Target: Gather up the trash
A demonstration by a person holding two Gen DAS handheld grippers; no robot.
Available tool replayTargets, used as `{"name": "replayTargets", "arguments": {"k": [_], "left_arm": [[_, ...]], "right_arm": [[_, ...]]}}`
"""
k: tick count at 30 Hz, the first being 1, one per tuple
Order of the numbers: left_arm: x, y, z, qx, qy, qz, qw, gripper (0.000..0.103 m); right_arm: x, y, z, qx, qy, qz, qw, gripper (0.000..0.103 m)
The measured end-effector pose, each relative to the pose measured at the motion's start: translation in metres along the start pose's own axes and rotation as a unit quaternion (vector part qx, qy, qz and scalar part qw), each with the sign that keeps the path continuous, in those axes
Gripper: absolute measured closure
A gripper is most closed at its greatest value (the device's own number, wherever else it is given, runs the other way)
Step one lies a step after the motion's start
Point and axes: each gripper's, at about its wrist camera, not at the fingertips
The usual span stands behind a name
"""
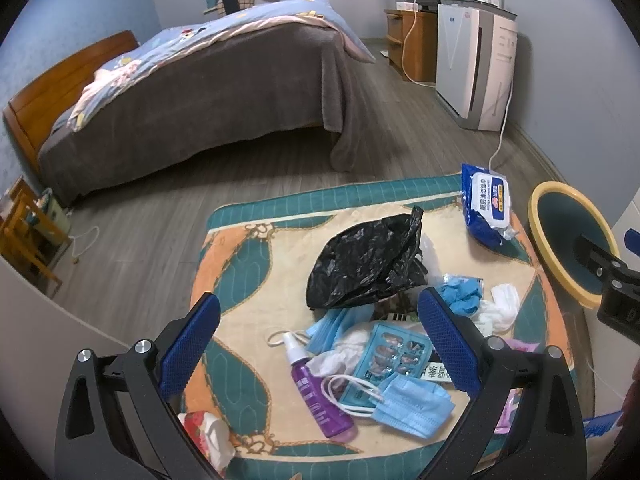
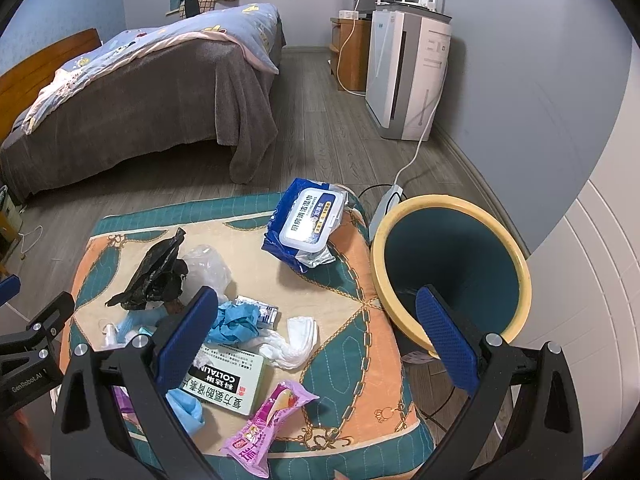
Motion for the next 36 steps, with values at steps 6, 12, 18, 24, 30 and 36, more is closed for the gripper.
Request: {"name": "replayTargets", "arguments": {"k": [6,12,18,24,30,36], "left_arm": [[-0.0009,-0.0005,0.001,-0.001,-0.001,0.0,1.0,0.005],[-0.0011,-0.0005,0.0008,-0.001,0.0,0.0,1.0,0.005],[-0.0036,-0.0027,0.0034,-0.004,0.004,0.0,1.0,0.005],[-0.0047,-0.0026,0.0047,-0.005,0.004,-0.001,1.0,0.005],[-0.0058,-0.0026,0.004,-0.006,0.005,-0.001,1.0,0.005],[-0.0064,-0.0024,0.0037,-0.008,0.005,-0.001,1.0,0.005]], "right_arm": [[-0.0002,-0.0002,0.0,-0.001,-0.001,0.001,1.0,0.005],[0.0009,-0.0014,0.0007,-0.002,-0.002,0.001,1.0,0.005],[0.0022,-0.0036,0.001,-0.003,-0.002,0.002,1.0,0.005],[0.0038,-0.0037,0.0014,-0.004,-0.002,0.004,1.0,0.005],[0.0035,-0.0033,0.0012,-0.006,-0.003,0.004,1.0,0.005],[0.0025,-0.0029,0.0014,-0.009,-0.004,0.007,1.0,0.005]]}}
Point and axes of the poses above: each gripper's, at about its wrist camera, not at the fingertips, and y roughly against the way its jaws point, x to its right, z to its underside, and after that the axes turned 6 degrees about z, right-handed
